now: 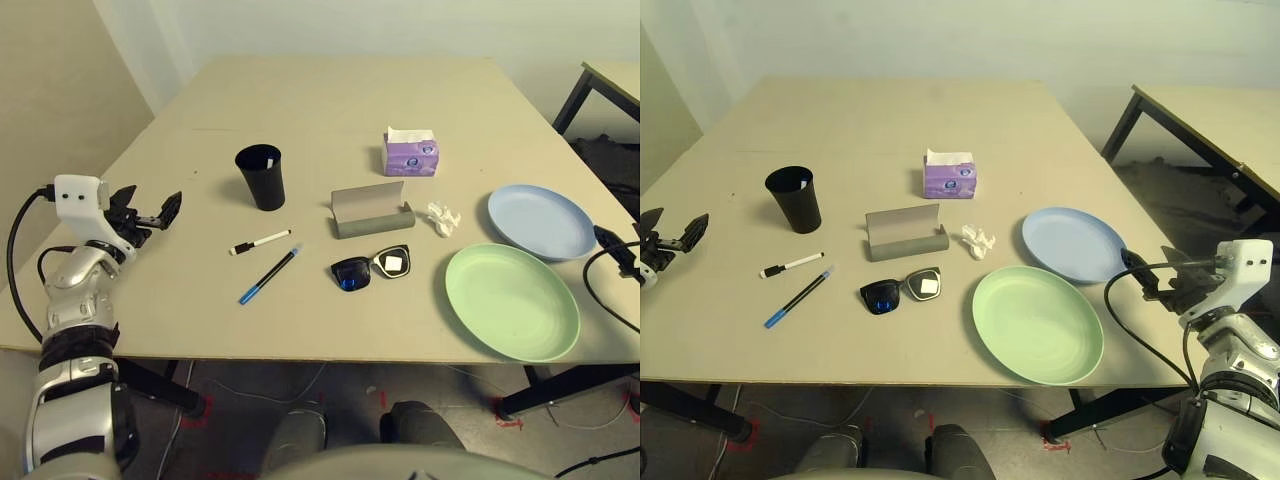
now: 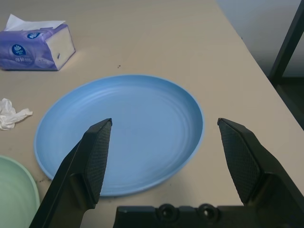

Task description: Organize and tidy the items on the table.

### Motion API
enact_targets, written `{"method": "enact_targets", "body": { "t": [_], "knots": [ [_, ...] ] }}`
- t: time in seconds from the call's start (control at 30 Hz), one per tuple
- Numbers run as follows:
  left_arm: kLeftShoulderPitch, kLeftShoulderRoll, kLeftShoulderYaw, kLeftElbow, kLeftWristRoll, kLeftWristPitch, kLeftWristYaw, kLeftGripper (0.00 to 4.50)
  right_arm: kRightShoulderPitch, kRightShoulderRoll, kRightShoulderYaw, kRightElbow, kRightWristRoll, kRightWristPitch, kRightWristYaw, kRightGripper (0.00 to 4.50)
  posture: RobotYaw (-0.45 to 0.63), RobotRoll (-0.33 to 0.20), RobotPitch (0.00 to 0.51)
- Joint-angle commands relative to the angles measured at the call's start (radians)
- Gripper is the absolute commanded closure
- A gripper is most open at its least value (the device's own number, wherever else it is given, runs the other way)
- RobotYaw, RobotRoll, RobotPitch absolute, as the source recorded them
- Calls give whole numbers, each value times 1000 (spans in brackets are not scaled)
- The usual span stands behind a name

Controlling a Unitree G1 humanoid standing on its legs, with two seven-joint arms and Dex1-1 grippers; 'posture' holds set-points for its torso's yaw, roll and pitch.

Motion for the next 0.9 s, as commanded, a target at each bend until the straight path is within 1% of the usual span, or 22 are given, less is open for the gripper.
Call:
{"method": "enact_targets", "body": {
  "t": [0.03,0.17,0.3,0.43,0.47,0.53,0.57,0.6,0.63,0.67,0.73,0.83,0.9],
  "knots": [
    [-28,2,-13,39,23,-8,-1,0,15,1,-9,-7,10,-8,4,37,-57,0,25],
    [-41,-14,-18,45,29,-15,1,0,17,-14,-11,-7,11,-3,7,37,-52,0,30],
    [-24,-22,-10,50,27,-28,-10,0,11,-27,-9,-6,9,1,14,37,-56,0,29],
    [-5,-30,-5,30,17,-27,-12,0,11,-54,-14,2,11,8,22,37,-71,0,16],
    [-10,-34,-6,42,19,-37,-12,0,11,-55,-12,5,8,2,20,37,-83,0,36],
    [-10,-38,7,58,6,-44,-19,0,20,-53,-22,1,17,-1,16,37,-68,0,8],
    [-15,-33,8,58,4,-40,-23,0,20,-55,-22,-6,22,8,26,37,-66,0,10],
    [-26,-27,16,60,-4,-38,-27,0,17,-57,-16,-13,18,8,36,37,-73,0,30],
    [-32,-27,23,65,-11,-43,-29,0,16,-57,-13,-12,14,6,43,37,-83,0,31],
    [-35,-25,27,70,-13,-47,-27,0,14,-59,-14,-9,13,2,38,37,-82,0,11],
    [-33,-22,30,80,-16,-52,-32,0,14,-59,-19,-12,16,0,33,37,-83,0,13],
    [-27,-22,23,69,-29,-49,-98,0,16,-66,-19,-12,14,4,41,37,-83,0,21],
    [-9,-17,6,28,-63,-24,-232,0,20,-66,-15,-15,10,7,49,37,-83,0,23]
  ]
}}
